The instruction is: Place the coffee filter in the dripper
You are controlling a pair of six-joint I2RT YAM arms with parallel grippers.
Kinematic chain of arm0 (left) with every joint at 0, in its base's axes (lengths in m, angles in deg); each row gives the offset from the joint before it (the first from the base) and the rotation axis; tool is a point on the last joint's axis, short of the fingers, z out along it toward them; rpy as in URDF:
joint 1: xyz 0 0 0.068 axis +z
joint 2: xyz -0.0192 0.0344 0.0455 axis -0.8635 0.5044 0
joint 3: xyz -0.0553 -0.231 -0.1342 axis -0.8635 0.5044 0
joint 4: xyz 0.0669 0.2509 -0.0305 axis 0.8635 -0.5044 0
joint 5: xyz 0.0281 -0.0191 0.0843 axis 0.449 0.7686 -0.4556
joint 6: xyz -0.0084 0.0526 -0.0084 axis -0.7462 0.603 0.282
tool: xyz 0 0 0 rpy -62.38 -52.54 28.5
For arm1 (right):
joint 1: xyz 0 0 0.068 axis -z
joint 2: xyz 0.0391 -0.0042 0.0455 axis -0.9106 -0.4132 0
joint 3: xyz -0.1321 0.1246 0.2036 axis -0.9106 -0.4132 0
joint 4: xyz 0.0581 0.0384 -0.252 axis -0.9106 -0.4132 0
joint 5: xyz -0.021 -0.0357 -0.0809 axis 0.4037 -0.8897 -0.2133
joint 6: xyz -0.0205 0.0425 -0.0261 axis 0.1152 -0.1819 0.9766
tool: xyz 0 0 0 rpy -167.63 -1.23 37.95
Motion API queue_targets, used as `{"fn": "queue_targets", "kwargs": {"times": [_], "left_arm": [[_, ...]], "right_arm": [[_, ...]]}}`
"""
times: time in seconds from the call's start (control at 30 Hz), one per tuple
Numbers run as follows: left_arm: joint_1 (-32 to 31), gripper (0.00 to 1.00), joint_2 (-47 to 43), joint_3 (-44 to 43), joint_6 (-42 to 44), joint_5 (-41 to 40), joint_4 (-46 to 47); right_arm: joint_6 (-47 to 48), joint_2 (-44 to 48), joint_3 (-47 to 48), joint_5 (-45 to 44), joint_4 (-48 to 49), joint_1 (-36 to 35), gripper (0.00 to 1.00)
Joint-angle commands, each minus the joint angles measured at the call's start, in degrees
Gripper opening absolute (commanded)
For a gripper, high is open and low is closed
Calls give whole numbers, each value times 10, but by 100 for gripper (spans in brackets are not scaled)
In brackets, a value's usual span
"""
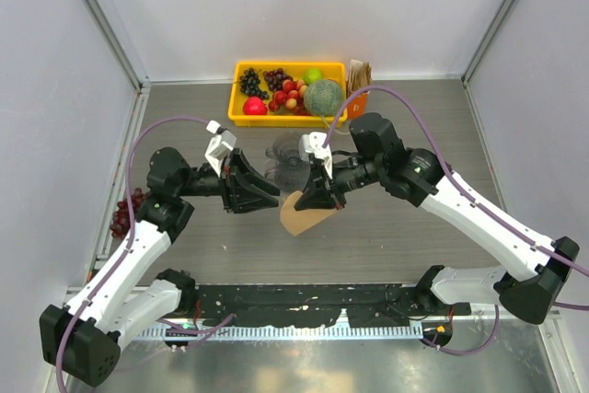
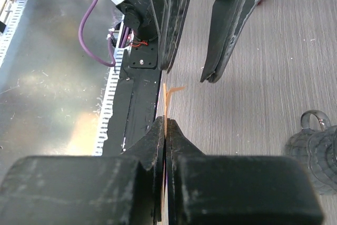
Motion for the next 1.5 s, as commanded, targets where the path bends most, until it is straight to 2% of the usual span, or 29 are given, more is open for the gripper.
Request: {"fn": "queue_targets", "kwargs": {"times": [0.0,0.1,0.2,0.8,1.23,1.47], "left_arm": [[8,44,-19,-14,-8,21,35],[8,51,-19,-14,-4,20,33],[8,54,-18,-14,-5,18,34],[-34,46,4,-10,5,10,35],[-43,43,7,-14,42,0,-13],[-47,47,8,-19,71,-6,-48]], "right_arm": [[30,29,-5,5,-2,-3,5],[34,32,-6,14,-3,-3,5],[44,32,-8,33,-4,-3,5],[55,5,9,34,-16,-18,5],[48,2,17,29,-15,-18,5],[37,-2,23,20,-7,-18,5]]}}
